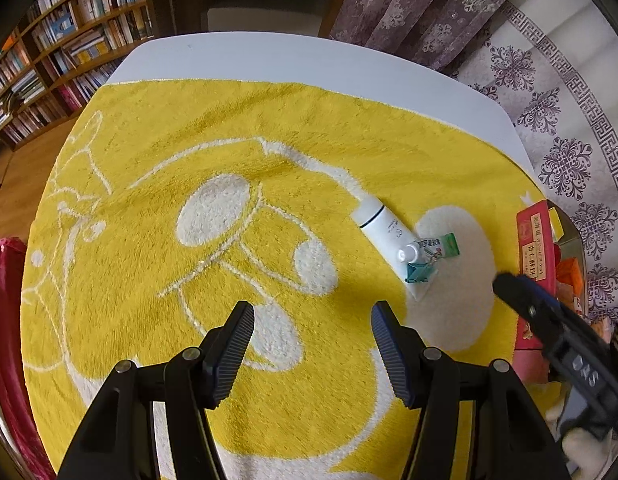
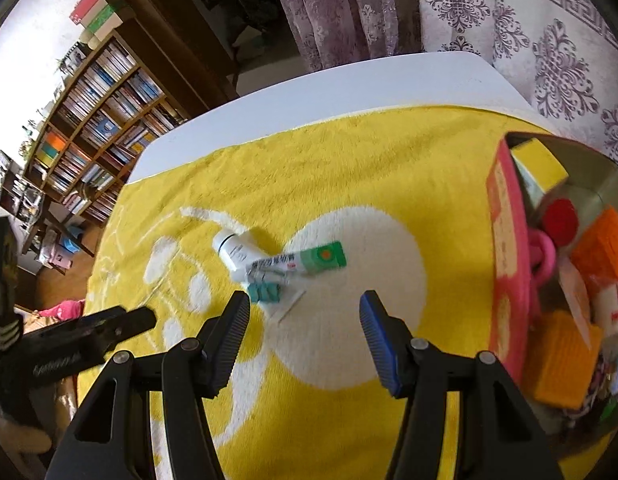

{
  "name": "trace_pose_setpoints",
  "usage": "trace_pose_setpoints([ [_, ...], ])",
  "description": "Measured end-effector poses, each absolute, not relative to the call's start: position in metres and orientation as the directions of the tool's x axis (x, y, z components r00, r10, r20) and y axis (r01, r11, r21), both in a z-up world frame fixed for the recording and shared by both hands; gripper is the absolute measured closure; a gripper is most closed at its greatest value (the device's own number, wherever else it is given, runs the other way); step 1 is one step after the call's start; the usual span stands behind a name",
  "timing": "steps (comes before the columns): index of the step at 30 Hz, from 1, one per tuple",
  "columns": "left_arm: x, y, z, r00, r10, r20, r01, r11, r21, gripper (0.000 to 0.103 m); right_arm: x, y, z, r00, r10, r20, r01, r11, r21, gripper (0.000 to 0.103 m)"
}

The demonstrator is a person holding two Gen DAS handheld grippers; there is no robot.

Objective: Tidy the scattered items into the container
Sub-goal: 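Move both tools down toward the ointment tube and green binder clip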

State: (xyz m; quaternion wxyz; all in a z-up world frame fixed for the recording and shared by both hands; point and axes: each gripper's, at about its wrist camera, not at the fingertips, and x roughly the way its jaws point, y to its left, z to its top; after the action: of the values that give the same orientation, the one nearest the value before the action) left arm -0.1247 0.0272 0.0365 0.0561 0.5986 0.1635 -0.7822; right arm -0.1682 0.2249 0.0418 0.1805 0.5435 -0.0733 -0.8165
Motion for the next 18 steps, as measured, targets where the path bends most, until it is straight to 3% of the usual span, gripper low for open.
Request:
trace_pose_setpoints([
  [18,-0.133,0.014,0.016,-0.235,0.120,-0.965,0.299,-0.935,-0.189,0.041,-0.232,0.187,-0.004,-0.318,-0.212,-0.924,0.261,-0.957,0.129,0.042],
])
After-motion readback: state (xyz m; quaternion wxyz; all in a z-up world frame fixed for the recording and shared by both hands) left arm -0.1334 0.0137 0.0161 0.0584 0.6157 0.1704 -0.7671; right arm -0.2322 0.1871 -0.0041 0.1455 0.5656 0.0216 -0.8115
